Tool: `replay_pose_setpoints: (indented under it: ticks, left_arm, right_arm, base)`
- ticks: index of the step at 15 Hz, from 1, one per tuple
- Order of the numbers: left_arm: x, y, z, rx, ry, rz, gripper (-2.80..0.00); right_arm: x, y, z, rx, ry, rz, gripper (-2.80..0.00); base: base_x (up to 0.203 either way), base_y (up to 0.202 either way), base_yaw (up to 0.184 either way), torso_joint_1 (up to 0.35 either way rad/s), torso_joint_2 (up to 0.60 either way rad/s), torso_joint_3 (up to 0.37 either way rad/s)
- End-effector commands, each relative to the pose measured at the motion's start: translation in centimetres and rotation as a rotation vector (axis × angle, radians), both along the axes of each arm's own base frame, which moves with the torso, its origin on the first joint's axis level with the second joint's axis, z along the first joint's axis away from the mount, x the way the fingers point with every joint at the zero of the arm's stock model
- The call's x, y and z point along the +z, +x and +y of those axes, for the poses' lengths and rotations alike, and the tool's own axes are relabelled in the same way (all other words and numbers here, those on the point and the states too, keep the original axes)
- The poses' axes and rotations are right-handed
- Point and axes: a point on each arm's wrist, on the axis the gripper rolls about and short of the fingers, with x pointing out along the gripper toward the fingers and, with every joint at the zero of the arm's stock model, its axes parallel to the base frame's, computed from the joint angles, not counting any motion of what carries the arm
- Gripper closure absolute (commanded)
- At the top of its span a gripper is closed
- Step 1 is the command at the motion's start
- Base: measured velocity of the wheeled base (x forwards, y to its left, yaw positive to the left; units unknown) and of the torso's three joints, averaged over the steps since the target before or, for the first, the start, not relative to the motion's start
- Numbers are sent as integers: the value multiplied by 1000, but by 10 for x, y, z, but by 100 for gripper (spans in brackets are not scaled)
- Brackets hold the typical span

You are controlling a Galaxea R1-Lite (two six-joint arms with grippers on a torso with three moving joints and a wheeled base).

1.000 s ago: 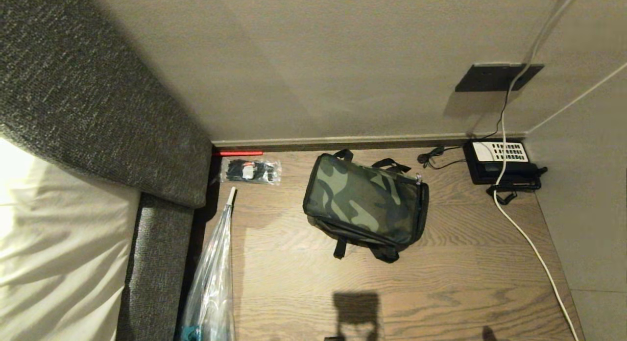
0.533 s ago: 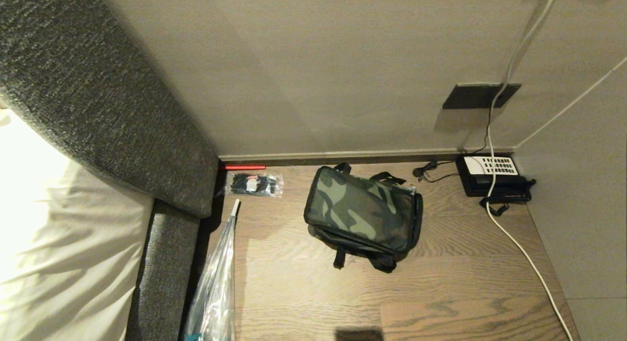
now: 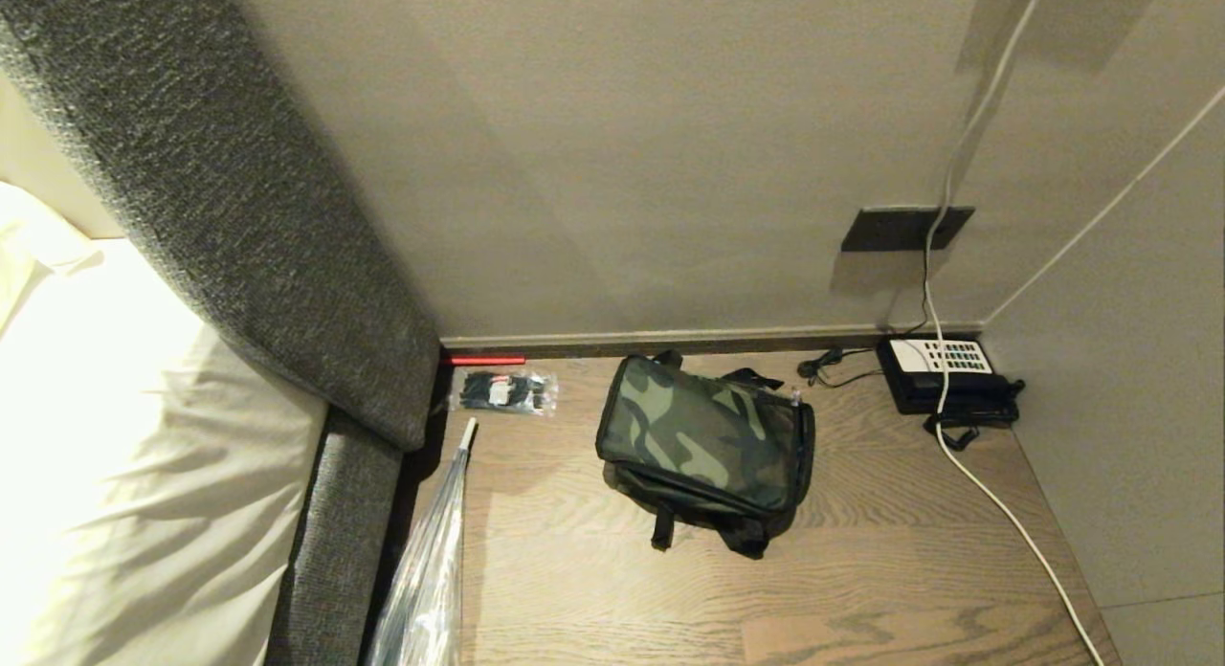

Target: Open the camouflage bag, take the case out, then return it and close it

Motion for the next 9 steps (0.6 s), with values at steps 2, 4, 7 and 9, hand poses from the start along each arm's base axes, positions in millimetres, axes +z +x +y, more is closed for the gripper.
replay_pose_setpoints:
  ticks: [2, 4, 7, 9]
  left_arm:
    - [0, 0, 0, 0, -1, -2, 0]
    - [0, 0, 0, 1, -1, -3, 0]
    - [0, 0, 0, 1, -1, -3, 0]
    - [0, 0, 0, 0, -1, -3, 0]
  right_arm:
    - [-2, -2, 0, 1, -1, -27, 0]
    - [-2, -2, 0, 1, 1, -27, 0]
    - [-2, -2, 0, 1, 0, -27, 0]
    - [-2, -2, 0, 1, 1, -27, 0]
  base:
    - [0, 0, 0, 2, 1, 190]
    - [0, 0, 0, 2, 2, 207]
    - [0, 0, 0, 1, 2, 202]
    - [0, 0, 0, 2, 0, 205]
